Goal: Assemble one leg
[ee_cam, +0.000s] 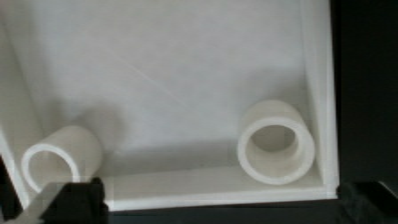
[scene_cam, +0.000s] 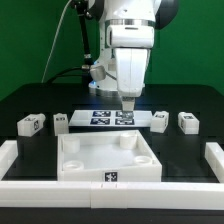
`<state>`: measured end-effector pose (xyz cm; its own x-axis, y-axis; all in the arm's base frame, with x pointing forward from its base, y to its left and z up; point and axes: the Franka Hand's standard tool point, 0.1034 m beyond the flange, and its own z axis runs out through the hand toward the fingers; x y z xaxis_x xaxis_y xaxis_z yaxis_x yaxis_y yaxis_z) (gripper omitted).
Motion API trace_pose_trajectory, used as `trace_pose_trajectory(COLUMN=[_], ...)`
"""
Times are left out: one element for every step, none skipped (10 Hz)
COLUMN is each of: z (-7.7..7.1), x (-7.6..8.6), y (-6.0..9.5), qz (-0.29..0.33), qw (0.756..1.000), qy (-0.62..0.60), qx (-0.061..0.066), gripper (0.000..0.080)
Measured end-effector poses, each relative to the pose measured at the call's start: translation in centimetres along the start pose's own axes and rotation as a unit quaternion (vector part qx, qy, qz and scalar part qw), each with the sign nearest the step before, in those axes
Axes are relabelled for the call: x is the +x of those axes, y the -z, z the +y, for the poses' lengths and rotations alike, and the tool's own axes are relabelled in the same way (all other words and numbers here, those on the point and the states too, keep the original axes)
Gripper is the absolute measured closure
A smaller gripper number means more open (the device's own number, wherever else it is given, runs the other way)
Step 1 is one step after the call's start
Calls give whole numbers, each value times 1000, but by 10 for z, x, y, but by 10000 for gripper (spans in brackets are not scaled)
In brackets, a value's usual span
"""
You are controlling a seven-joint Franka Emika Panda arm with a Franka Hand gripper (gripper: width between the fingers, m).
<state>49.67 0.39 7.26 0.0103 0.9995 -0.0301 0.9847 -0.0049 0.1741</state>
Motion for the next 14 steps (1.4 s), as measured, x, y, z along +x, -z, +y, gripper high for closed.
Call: trace_pose_trajectory(z=[-2, -15, -26, -30, -33, -36, -38, -41, -42, -39, -38, -37, -38, -38], x=[-1, -9, -19, -26, -31, -33, -34, -38, -45, -53, -51, -50, -50, -51], y=[-2, -11, -20, -26, -32, -36, -42, -49, -56, -59, -58, -57, -58, -58], qz=[1, 3, 2, 3, 4, 5, 6, 8, 9, 7, 7, 7, 7, 7], qw=[1000, 999, 998, 996, 995, 995, 995, 995, 994, 995, 995, 995, 995, 995], qy=[10, 41, 65, 89, 98, 95, 93, 93, 95, 91, 93, 88, 87, 87], qx=[-1, 3, 15, 21, 26, 31, 34, 39, 44, 46, 44, 43, 44, 44], gripper=[150, 150, 150, 150, 150, 150, 150, 150, 150, 150, 150, 150, 263, 397])
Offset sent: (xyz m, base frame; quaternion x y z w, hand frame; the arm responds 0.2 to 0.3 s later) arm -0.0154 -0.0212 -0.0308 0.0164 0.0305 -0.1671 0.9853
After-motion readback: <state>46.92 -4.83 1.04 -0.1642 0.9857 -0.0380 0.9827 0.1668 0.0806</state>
